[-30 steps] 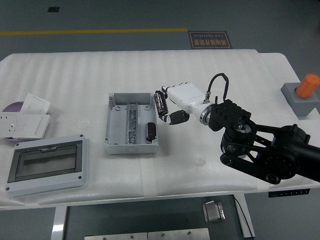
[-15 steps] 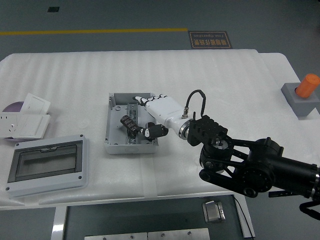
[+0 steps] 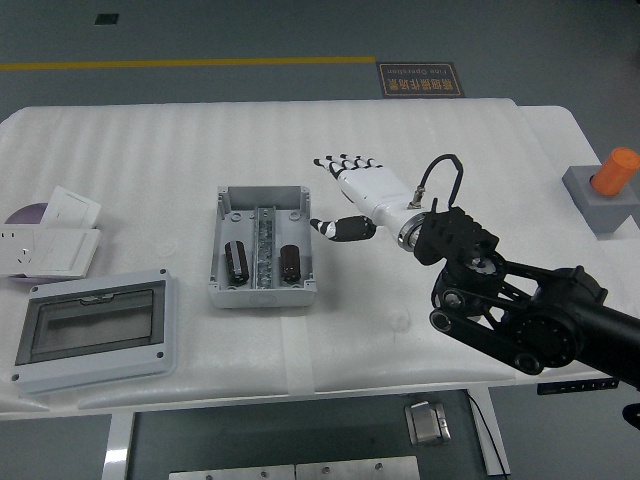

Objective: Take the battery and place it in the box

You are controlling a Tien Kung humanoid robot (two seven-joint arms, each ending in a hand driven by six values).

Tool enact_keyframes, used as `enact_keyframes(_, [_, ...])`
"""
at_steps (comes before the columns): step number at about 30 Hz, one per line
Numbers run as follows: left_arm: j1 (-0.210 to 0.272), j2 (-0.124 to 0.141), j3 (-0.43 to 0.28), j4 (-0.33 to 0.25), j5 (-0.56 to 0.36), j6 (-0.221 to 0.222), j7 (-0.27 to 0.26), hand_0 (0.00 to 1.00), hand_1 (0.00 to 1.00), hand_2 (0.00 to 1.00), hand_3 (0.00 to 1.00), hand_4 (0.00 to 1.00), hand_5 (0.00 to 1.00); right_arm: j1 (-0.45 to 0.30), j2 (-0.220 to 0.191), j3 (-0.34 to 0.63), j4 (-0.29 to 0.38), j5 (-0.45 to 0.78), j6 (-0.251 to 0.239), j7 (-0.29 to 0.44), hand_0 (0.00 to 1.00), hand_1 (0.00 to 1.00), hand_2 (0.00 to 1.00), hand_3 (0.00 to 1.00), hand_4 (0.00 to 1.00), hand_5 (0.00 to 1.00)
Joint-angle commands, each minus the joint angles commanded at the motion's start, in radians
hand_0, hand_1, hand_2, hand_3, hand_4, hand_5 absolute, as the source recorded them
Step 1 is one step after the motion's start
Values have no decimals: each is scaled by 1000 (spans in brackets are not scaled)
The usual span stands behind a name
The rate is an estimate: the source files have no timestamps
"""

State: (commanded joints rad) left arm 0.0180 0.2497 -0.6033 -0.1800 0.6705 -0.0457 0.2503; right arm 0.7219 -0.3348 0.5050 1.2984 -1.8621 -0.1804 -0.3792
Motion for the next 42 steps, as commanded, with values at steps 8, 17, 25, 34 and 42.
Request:
enact_keyframes(8, [8,-10,2,0,-9,-1,0,653,667,561,572,459,484,-120,-77,222,-9,3,19,18,998,998,998,998,732,509])
enact_keyframes(17, [18,-15,-7,0,-5,0,0,653,668,563,580,462,480,-211,-103,448,-55,57,4,68,983,960,965,998,724,510])
enact_keyframes(25, [23,-19,-17,0,2,0,0,655,668,570,586,488,505,-257,-112,568,-67,156,-2,113,966,951,955,998,721,509])
enact_keyframes(34, [33,-20,-16,0,-18,-10,13,656,669,589,601,592,616,-289,-111,606,-60,182,-97,166,971,947,949,998,716,500])
enact_keyframes(42, [41,-17,-14,0,-20,-14,31,659,673,608,635,669,740,-345,-108,652,-49,260,-160,236,951,947,998,998,714,499])
